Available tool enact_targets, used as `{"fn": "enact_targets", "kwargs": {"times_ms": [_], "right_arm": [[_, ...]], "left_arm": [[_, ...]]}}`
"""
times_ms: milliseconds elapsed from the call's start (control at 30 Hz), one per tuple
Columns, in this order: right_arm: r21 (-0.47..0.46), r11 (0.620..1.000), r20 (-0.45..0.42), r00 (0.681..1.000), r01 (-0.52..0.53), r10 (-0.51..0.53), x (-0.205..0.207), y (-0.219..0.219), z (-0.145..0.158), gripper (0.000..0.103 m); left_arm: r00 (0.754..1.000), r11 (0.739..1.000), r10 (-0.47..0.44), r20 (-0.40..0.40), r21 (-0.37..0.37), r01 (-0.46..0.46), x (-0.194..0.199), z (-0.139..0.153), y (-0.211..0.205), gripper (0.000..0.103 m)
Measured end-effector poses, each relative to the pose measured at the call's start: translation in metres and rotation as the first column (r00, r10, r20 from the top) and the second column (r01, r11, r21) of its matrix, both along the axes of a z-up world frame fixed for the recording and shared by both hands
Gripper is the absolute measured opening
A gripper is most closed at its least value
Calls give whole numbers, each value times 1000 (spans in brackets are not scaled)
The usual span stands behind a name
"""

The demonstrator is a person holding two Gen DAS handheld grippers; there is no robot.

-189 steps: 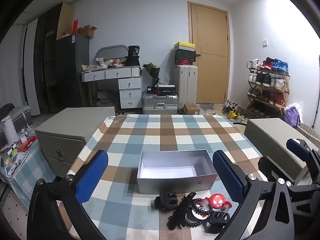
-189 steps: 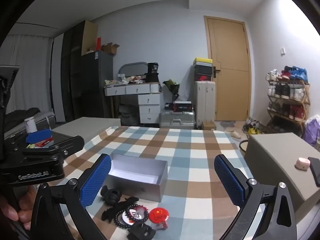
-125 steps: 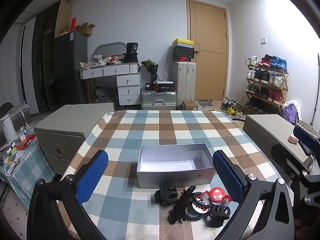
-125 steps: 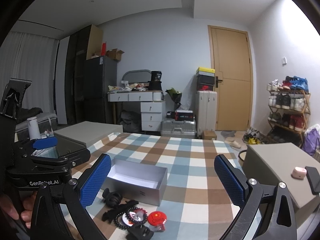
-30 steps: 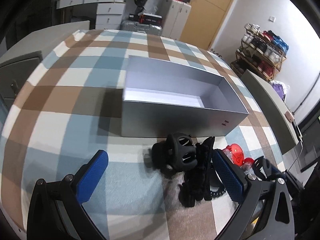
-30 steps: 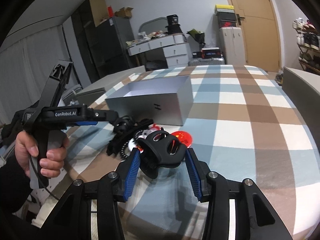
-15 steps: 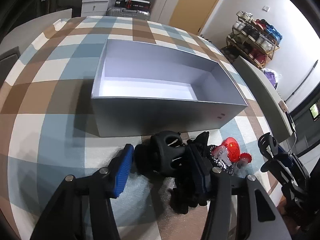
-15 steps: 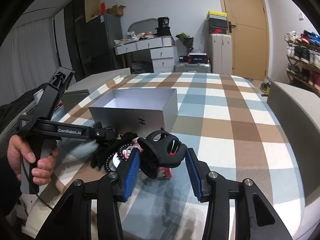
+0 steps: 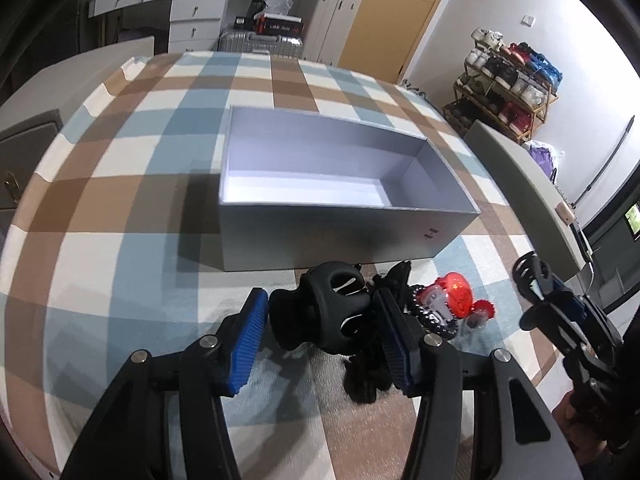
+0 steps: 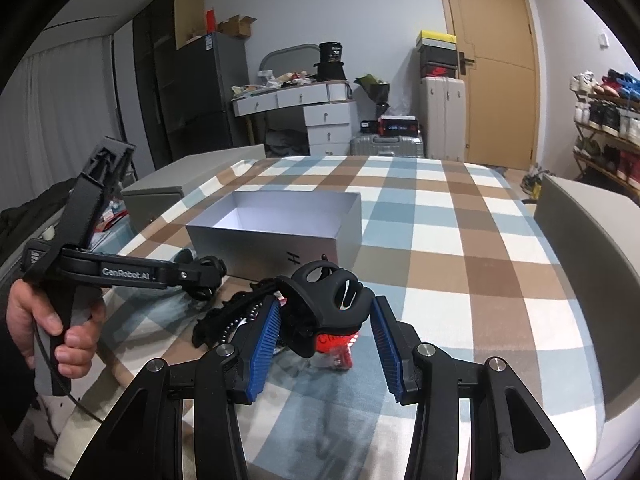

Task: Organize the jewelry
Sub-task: 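Close right gripper on its black claw clip while left gripper grasps the other claw clip, then carry both claw clips into the grey box and open both grippers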

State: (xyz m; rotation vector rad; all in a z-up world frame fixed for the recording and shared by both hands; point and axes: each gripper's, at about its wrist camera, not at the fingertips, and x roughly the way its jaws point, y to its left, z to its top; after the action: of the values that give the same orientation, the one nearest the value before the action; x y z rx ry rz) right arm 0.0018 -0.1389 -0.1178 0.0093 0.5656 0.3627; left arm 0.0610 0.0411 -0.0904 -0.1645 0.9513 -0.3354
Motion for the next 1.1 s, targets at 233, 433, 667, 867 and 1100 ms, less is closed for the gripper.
{"fn": "enact_targets", "kwargs": {"times_ms": [233,433,667,867,1100], "right_arm": [[2,1000,35,999,-19,19,-3,7,15,45],[62,996,50,997,-64,61,16,12,35,45],[106,989,59,994,-103,97,53,22,53,45],[116,984,43,990,-136,132,89,34,55,45],[130,979,-44,985,-157,164,125,40,36,45]], "left_arm": [[997,1000,7,82,-14,-6,-13,24,6,49],[988,1000,-2,156,-1,2,-7,47,9,49],[981,1000,-28,190,8,27,16,56,1,49],[987,999,-40,153,10,39,48,49,-10,49],[993,998,-54,102,26,52,64,36,-16,49]]}}
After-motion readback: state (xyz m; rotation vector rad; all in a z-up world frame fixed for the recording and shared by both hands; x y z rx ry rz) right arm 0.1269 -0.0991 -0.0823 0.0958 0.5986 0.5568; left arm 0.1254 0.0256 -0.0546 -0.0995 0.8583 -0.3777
